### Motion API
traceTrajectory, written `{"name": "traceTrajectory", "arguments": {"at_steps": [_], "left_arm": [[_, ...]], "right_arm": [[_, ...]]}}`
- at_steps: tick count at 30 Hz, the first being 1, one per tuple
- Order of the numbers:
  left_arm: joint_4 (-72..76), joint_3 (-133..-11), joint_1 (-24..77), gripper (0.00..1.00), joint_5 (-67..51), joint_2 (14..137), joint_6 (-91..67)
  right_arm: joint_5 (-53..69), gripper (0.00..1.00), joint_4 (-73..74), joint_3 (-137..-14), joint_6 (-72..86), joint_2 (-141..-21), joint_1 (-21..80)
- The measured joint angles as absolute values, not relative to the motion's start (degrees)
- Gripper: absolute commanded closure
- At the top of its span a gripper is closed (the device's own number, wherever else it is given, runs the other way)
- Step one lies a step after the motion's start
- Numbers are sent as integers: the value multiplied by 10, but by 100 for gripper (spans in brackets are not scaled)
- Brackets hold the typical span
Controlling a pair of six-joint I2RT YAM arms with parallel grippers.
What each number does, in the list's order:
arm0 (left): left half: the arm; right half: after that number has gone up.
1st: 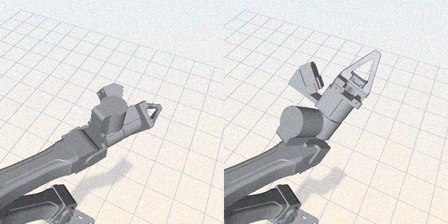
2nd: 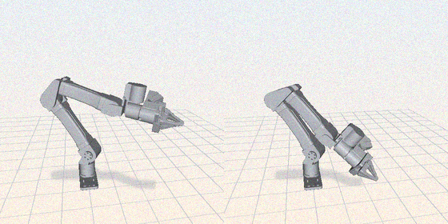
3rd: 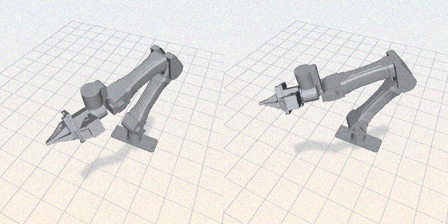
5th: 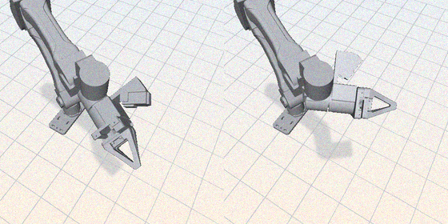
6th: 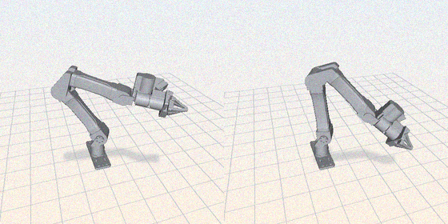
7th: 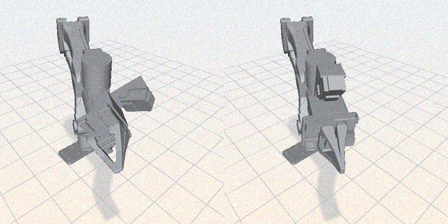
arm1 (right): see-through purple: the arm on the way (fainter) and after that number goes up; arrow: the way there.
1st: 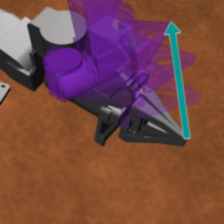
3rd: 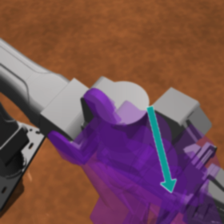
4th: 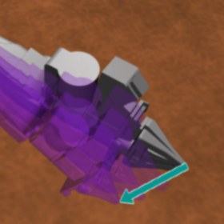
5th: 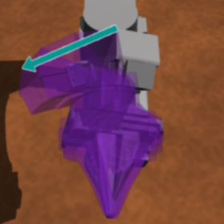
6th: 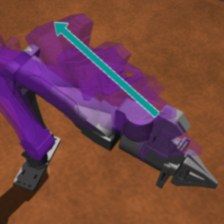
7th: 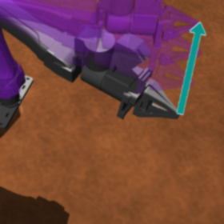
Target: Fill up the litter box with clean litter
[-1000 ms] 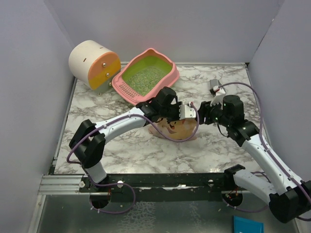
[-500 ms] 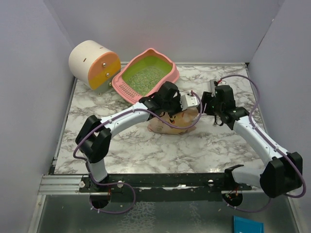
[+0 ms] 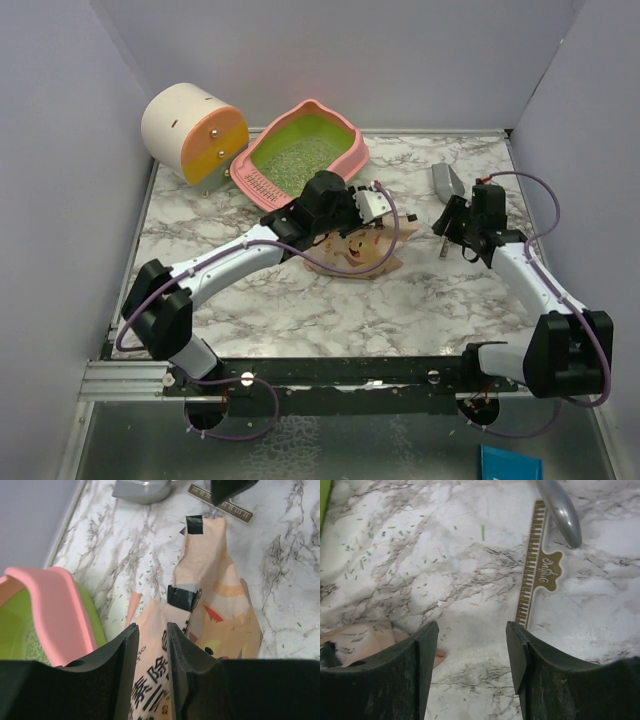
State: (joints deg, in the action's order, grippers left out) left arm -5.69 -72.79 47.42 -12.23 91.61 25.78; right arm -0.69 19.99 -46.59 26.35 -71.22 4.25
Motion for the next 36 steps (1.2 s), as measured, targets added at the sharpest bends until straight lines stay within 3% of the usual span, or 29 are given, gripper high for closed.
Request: {"name": "traceTrajectory", "arguments": {"at_steps": [12, 23, 25, 28, 33, 36], "left_arm": [[65, -597, 473, 67, -55, 730, 215], [72, -579, 473, 67, -50, 723, 208], [73, -578, 473, 67, -51, 723, 207], [72, -576, 473, 67, -51, 723, 206], [72, -576, 473, 65, -51, 723, 206], [72, -576, 473, 58, -54, 723, 204]], "right_arm": [[-6, 44, 135, -396, 319, -785, -62], [-2, 56, 50, -417, 323, -886, -80], [-1, 64, 42, -416, 323, -889, -80], [3, 97, 30, -411, 323, -889, -80], [36, 99, -8, -411, 325, -878, -80], [56, 99, -5, -401, 317, -865, -80]]}}
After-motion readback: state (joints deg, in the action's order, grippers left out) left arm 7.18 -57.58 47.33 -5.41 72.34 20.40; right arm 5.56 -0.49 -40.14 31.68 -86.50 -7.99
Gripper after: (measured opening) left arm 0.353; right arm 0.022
